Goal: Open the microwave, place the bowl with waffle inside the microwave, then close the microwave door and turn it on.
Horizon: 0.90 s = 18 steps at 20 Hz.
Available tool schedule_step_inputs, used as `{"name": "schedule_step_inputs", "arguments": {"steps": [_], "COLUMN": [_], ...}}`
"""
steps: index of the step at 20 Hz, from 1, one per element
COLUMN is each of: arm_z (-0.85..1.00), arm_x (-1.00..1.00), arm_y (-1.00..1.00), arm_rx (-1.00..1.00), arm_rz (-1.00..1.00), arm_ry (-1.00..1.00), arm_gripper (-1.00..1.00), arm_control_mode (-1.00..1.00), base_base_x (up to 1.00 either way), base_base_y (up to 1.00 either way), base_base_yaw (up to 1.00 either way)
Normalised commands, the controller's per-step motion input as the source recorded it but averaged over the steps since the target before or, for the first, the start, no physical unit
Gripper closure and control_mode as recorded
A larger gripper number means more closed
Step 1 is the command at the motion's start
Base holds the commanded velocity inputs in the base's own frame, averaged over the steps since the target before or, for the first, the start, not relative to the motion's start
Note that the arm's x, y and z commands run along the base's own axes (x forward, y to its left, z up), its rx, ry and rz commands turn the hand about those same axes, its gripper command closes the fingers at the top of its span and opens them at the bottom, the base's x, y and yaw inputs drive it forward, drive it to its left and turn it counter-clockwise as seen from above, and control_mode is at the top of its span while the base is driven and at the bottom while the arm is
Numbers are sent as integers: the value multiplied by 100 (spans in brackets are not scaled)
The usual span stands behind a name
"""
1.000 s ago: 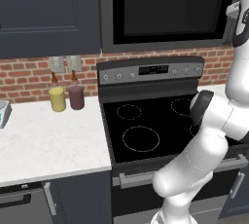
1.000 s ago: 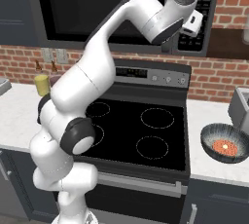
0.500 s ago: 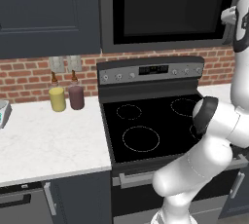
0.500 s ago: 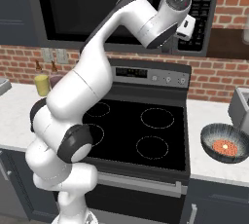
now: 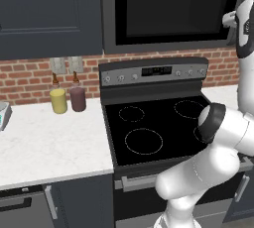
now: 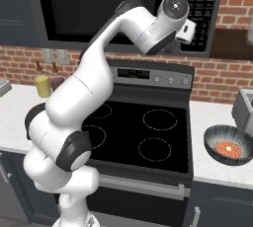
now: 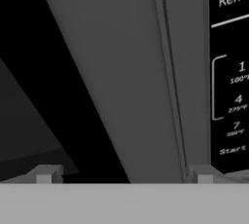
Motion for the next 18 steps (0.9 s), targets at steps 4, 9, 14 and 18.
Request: {"name": "schedule_step_inputs", "arguments": {"steps": [4,9,14,18], "arm_z": [0,0,0,-2], "arm_x": [9,24,24,3], "arm_y": [0,-2,-28,-31], "arm_rx": [0,0,0,0], "arm_rz": [1,2,4,2], "arm_ry": [-1,-1,-3,0], "arm_gripper": [-100,-100,-100,-100], "arm_control_mode": [-100,-100,-100,-100], "base_base_x": [0,0,0,0], "base_base_y": [0,0,0,0], "base_base_yaw": [0,0,0,0]}}
